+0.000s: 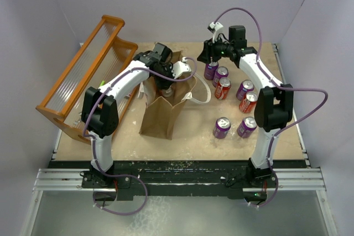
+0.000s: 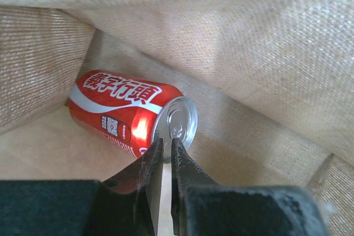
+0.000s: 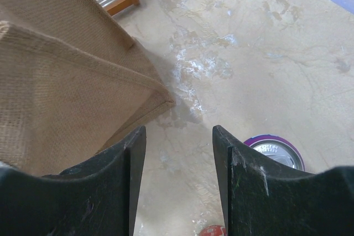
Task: Place the beverage into the canvas bag
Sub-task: Pick up the drink from the canvas bag.
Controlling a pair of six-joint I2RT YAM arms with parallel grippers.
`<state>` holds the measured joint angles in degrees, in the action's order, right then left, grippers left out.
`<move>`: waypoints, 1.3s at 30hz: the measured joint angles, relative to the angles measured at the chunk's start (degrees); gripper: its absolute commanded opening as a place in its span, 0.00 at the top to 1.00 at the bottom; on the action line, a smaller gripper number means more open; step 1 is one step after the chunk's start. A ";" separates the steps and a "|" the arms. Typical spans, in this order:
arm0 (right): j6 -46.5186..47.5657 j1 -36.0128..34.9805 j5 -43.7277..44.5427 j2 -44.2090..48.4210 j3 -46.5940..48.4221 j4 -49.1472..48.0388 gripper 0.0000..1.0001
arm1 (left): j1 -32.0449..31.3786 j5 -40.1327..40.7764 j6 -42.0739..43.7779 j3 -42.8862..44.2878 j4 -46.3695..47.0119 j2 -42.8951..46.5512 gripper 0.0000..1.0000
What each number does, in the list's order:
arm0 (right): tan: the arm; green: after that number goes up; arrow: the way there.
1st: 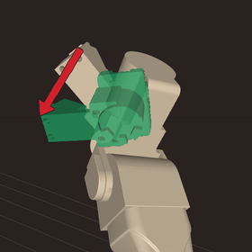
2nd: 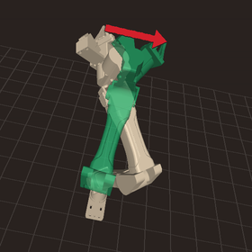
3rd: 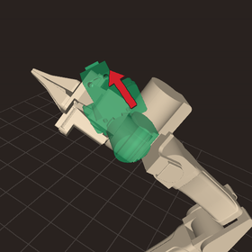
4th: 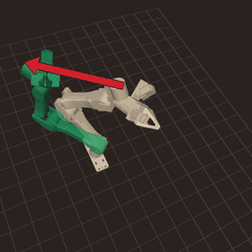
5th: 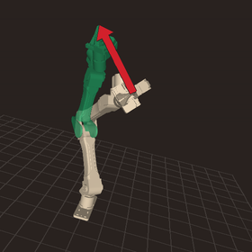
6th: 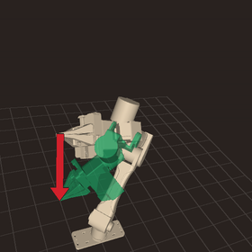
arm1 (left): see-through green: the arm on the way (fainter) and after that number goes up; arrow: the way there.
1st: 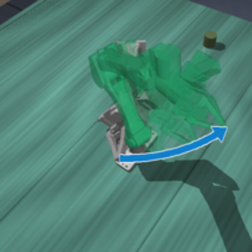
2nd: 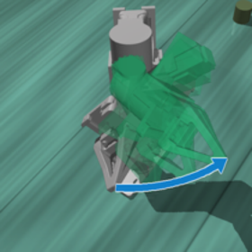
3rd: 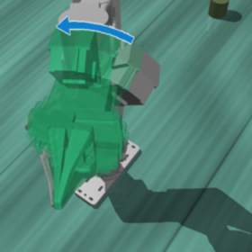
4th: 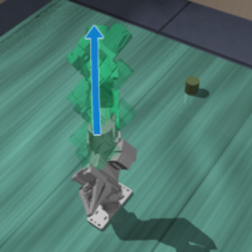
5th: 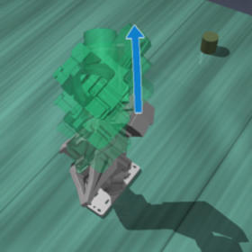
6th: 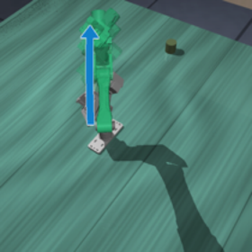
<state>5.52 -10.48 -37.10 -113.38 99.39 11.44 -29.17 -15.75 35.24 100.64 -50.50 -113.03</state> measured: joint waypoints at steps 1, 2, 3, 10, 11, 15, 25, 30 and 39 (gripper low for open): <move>0.00 0.00 0.00 0.15 -0.13 0.00 0.47 | -0.07 0.76 -0.24 0.11 0.35 -0.02 0.88; 0.00 0.00 0.00 0.26 -0.17 0.00 0.47 | -0.15 1.75 -0.61 0.20 0.83 -0.02 0.88; 0.00 0.00 0.00 0.44 -0.22 0.00 0.47 | -0.22 2.71 -1.03 0.31 1.29 -0.02 0.88; -0.02 0.00 0.00 1.62 -1.29 -0.13 0.47 | -0.22 9.03 -4.04 2.21 3.93 -0.76 0.89; -0.02 0.00 0.00 1.68 -1.49 -0.13 0.47 | -0.22 9.97 -4.37 2.58 4.48 -0.87 0.89; -0.07 0.00 0.00 1.68 -1.73 -0.17 0.47 | -0.04 13.14 -5.75 4.44 6.34 -1.75 0.89; -0.37 0.00 0.00 1.68 -1.73 -0.22 0.46 | 1.22 14.47 -8.44 7.26 7.85 -3.87 0.68; -0.13 0.00 0.00 1.68 -1.73 -0.20 0.44 | 2.47 8.37 -11.19 1.62 8.81 -1.03 0.33; 1.09 0.00 0.02 2.08 -2.69 -0.42 0.43 | 2.08 6.62 -24.70 -8.11 13.88 3.17 0.05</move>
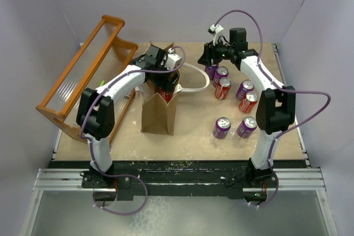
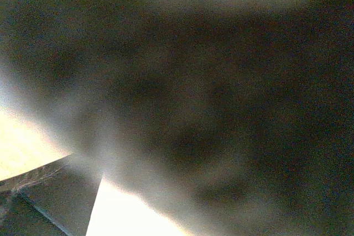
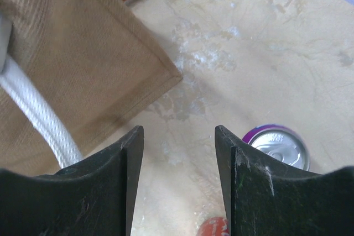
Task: Place the beverage into the canvas bag
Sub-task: Pick up the drink from the canvas bag.
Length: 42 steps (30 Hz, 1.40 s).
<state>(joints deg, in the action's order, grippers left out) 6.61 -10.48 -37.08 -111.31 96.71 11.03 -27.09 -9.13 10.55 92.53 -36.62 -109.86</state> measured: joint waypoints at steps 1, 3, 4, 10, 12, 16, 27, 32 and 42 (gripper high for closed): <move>0.15 0.00 0.00 0.48 -0.94 -0.02 0.44 | -0.13 0.94 -1.49 -0.74 0.59 -0.02 0.04; 0.48 0.00 0.04 1.92 -3.28 0.04 0.43 | -0.55 2.89 -4.09 -1.42 1.57 -0.17 0.00; 0.59 0.00 0.07 2.71 -4.31 0.15 0.44 | -0.81 4.09 -5.20 -1.53 2.12 -0.33 0.01; 0.59 0.00 0.52 9.68 -10.91 -1.27 0.44 | -1.44 7.93 -9.60 -2.54 6.03 -2.73 0.01; 0.55 0.00 0.61 11.76 -12.46 -1.92 0.44 | -1.49 8.63 -10.64 -2.82 7.56 -4.13 0.01; 0.59 0.00 1.18 14.64 -14.78 -2.60 0.45 | -1.44 9.53 -12.00 -4.11 10.25 -6.12 0.02; 0.57 0.00 1.64 16.79 -17.44 -2.80 0.46 | -1.29 6.49 -11.58 -8.68 17.14 -6.95 0.55; 0.59 -0.17 1.64 16.83 -17.44 -2.86 0.48 | -0.20 3.37 -8.44 -8.83 16.57 -6.03 0.84; 0.59 -0.96 1.51 16.83 -16.26 -2.84 0.50 | 5.90 -11.37 2.78 -7.48 4.74 1.57 1.00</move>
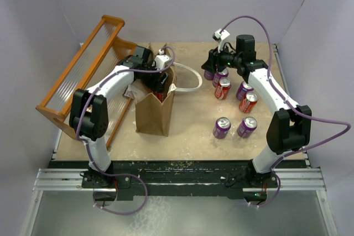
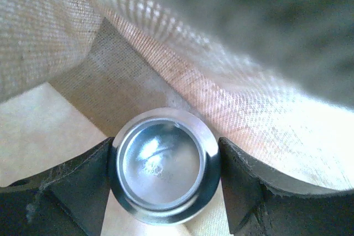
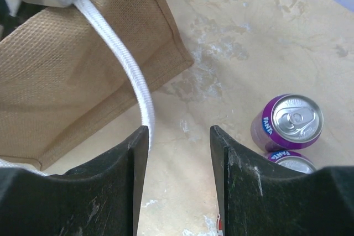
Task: Place the beverage into the canvas bag
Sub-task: Pick up the drink from the canvas bag.
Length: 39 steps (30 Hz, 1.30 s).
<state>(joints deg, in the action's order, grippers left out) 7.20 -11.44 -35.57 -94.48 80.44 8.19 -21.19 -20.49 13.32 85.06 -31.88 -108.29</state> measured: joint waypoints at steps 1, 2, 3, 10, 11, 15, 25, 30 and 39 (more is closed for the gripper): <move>0.00 -0.13 0.00 0.00 0.37 -0.02 0.50 | 0.66 -1.49 1.62 0.61 -1.75 0.83 1.00; 0.00 -0.20 -0.04 0.00 0.74 0.00 0.50 | 1.07 -2.58 2.97 1.25 -3.19 1.42 1.00; 0.00 -0.26 -0.11 0.00 1.11 -0.02 0.50 | 1.33 -3.69 4.37 1.97 -4.57 1.88 1.00; 0.00 -0.74 -0.24 -0.02 2.14 -0.57 0.51 | 1.27 -9.38 10.10 6.03 -14.88 2.93 1.00; -0.02 -0.83 -0.26 -0.02 2.14 -0.63 0.51 | 1.25 -9.77 10.69 6.23 -16.09 3.13 1.00; -0.17 -1.33 -1.16 -0.15 2.67 -0.81 0.52 | 1.31 -9.81 13.57 7.21 -19.67 4.52 1.00; -0.79 -5.27 -5.86 -2.78 9.11 -2.01 0.48 | 2.03 -8.76 22.95 11.67 -22.67 14.01 1.00; -0.68 -9.31 -8.85 -3.32 10.84 -2.95 0.45 | 2.08 -8.85 26.45 14.32 -23.47 15.76 1.00; -2.60 -13.51 -12.39 -7.21 14.60 -7.37 0.39 | 2.54 -9.88 22.75 17.62 -22.03 15.89 1.00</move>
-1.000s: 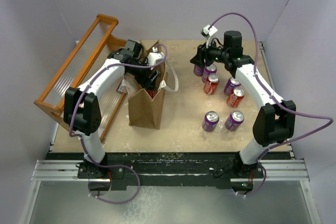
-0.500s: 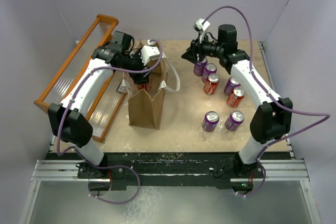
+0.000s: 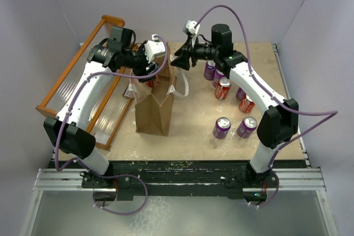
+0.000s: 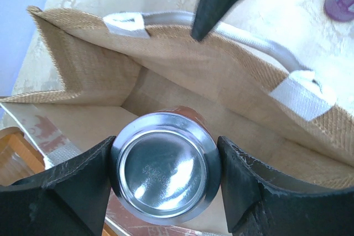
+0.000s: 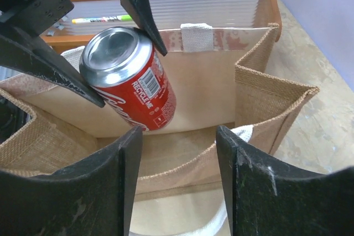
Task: Place the beverage into the canvas bag
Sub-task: Pick up the drink from the canvas bag.
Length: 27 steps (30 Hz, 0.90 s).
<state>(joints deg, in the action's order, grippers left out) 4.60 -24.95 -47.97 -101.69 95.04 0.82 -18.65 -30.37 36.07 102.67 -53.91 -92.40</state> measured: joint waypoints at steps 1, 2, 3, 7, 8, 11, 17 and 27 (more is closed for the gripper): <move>-0.35 -0.20 -0.22 -0.31 0.15 -0.31 0.37 | 0.17 0.02 -1.27 0.31 0.68 0.00 1.00; -0.70 -0.28 -0.37 -0.44 0.20 -0.46 0.35 | 0.35 -0.02 -2.60 0.57 1.18 0.00 1.00; -1.05 -0.44 -0.83 -0.48 0.20 -0.63 0.33 | 0.72 -0.17 -4.13 1.01 1.79 0.00 1.00; -1.92 -0.87 -1.68 -0.46 0.22 -1.90 0.24 | 3.67 -1.57 -11.52 3.72 5.05 0.00 1.00; -2.10 -0.98 -1.81 -0.46 0.22 -2.10 0.22 | 4.50 -1.86 -13.64 4.81 6.05 -0.02 1.00; -2.10 -1.62 -2.19 -0.44 0.22 -3.21 0.16 | 6.05 -2.86 -19.34 7.74 9.27 -0.11 1.00; -2.73 -2.58 0.26 -0.44 0.24 -5.29 0.00 | 6.36 -7.17 -32.96 12.57 16.83 -1.66 1.00; -4.35 -2.93 8.35 -0.33 0.52 -11.10 0.00 | 7.50 -13.81 -57.31 9.97 28.76 -3.50 1.00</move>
<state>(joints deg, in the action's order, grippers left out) 0.25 -27.88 -39.62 -102.02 95.57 -10.28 -11.16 -44.18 -21.23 112.64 -25.15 -95.90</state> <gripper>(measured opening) 0.998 0.712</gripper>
